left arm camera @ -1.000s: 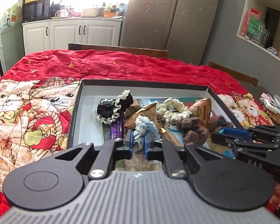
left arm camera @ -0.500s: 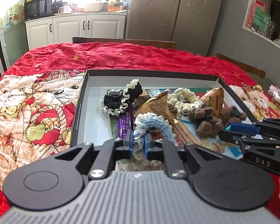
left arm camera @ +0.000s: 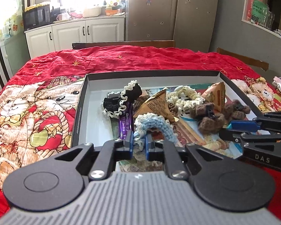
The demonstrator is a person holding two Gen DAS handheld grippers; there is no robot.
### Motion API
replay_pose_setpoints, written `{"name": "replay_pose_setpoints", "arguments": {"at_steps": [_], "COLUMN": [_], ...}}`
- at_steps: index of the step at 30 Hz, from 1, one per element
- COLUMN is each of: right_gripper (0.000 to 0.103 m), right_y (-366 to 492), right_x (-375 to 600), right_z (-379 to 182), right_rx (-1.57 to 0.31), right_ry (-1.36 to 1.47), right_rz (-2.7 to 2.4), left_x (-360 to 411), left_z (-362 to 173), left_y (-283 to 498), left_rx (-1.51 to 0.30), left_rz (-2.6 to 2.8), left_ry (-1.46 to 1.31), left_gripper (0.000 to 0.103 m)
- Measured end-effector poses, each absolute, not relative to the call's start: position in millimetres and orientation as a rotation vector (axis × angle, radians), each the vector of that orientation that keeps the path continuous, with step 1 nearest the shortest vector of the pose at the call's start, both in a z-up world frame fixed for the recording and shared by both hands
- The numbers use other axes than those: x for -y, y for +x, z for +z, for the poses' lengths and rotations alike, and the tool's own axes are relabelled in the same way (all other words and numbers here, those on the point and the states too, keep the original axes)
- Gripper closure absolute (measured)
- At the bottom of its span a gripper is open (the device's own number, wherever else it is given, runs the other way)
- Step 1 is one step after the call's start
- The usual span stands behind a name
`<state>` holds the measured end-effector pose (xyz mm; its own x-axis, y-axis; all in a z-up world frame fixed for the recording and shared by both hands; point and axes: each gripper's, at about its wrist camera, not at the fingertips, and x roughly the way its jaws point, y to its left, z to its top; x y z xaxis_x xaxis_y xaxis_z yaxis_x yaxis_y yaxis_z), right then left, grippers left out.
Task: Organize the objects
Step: 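Lower the blue scrunchie with the left tool while the right tool lowers the binder clip into the box, then open the left tool releasing the scrunchie while the right tool releases the teal binder clip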
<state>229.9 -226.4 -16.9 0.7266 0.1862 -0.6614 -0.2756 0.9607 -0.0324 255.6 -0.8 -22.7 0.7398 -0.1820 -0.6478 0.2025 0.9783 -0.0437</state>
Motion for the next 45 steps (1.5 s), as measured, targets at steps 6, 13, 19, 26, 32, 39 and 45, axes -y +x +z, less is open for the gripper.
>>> {"name": "replay_pose_setpoints", "arguments": {"at_steps": [6,13,19,26,32,39,45], "right_gripper": [0.079,0.079,0.078,0.078,0.077,0.070,0.070], "right_y": [230,230,231,232,233,232,229], "right_x": [227,226,226,225,225,227,228], "right_z": [-17,-17,-18,-17,-16,-15,-7], "right_rx": [-0.715,-0.717,-0.720,-0.732,-0.739,-0.734,-0.709], "right_ry": [-0.128,-0.124,-0.124,-0.125,-0.132,-0.124,-0.116], "right_rz": [0.256,0.258,0.259,0.260,0.259,0.250,0.252], "left_x": [1,1,1,2,2,2,2], "left_z": [-22,-22,-22,-22,-22,-21,-16], "left_y": [255,255,255,256,256,256,252], "left_rx": [-0.706,-0.706,-0.707,-0.708,-0.709,-0.712,-0.693], "left_rz": [-0.210,-0.209,-0.208,-0.210,-0.212,-0.219,-0.219], "left_ry": [0.034,0.033,0.032,0.028,0.026,0.020,0.018], "left_gripper": [0.086,0.080,0.078,0.072,0.064,0.056,0.048]}}
